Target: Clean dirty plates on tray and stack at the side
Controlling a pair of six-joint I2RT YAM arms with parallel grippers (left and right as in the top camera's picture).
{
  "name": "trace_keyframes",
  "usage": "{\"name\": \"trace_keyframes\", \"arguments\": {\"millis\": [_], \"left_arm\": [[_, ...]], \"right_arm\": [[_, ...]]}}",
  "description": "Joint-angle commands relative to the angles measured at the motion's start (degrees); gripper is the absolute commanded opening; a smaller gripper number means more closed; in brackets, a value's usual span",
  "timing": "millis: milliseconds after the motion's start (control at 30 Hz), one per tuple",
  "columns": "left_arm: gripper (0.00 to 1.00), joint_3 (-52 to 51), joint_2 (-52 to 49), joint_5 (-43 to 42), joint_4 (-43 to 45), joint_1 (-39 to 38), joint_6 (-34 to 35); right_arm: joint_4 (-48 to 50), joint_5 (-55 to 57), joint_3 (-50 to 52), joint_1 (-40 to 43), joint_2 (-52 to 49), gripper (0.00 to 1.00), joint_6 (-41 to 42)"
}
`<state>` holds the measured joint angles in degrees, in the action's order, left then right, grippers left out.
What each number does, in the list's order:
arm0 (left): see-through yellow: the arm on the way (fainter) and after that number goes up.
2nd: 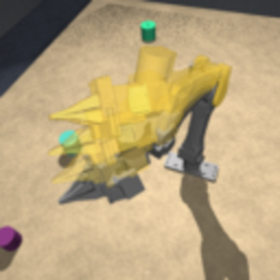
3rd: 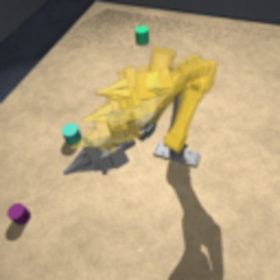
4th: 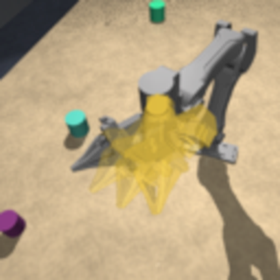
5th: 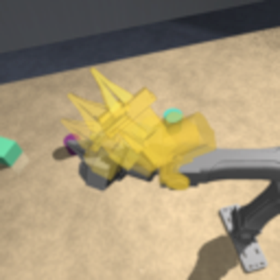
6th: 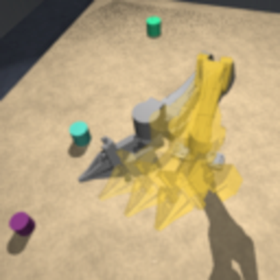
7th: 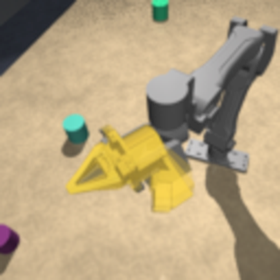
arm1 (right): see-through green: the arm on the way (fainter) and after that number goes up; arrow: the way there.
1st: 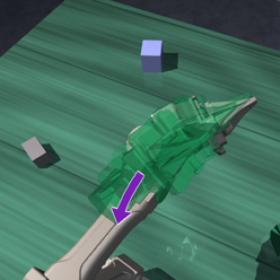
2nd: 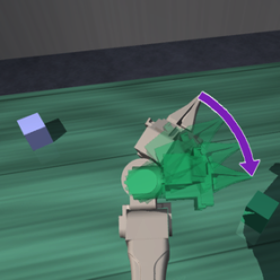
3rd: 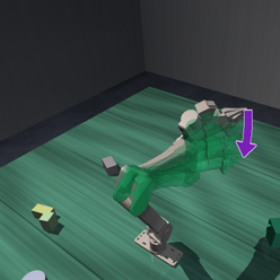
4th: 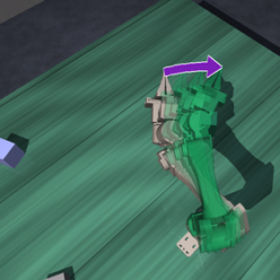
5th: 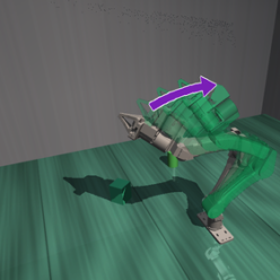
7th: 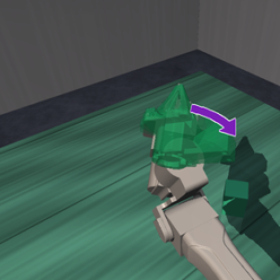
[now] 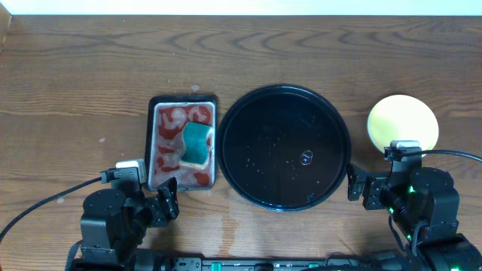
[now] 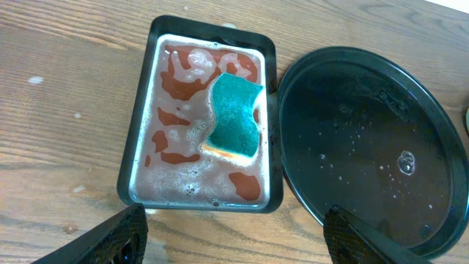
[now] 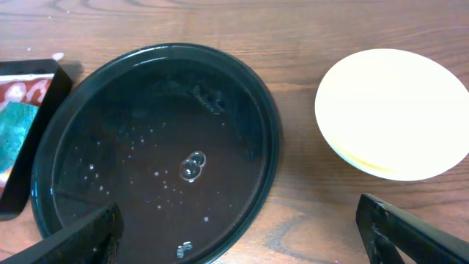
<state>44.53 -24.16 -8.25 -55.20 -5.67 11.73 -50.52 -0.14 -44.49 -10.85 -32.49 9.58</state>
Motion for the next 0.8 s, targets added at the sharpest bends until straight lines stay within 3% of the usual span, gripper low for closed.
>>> {"name": "trace_keyframes", "arguments": {"millis": [0,400,767], "left_arm": [[0.77,-0.42,0.22,0.31,-0.11,0.2,-0.98],[0.77,-0.42,0.22,0.31,-0.11,0.2,-0.98],[0.77,-0.42,0.22,0.31,-0.11,0.2,-0.98]], "right_arm": [[-0.15,0.74,0.37,-0.35,0.17,0.99,-0.22],[-2.05,1.46,1.7,1.05,6.38,0.99,-0.72],[26.77,1.2,20.57,4.68,25.18,0.99,-0.68]]}}
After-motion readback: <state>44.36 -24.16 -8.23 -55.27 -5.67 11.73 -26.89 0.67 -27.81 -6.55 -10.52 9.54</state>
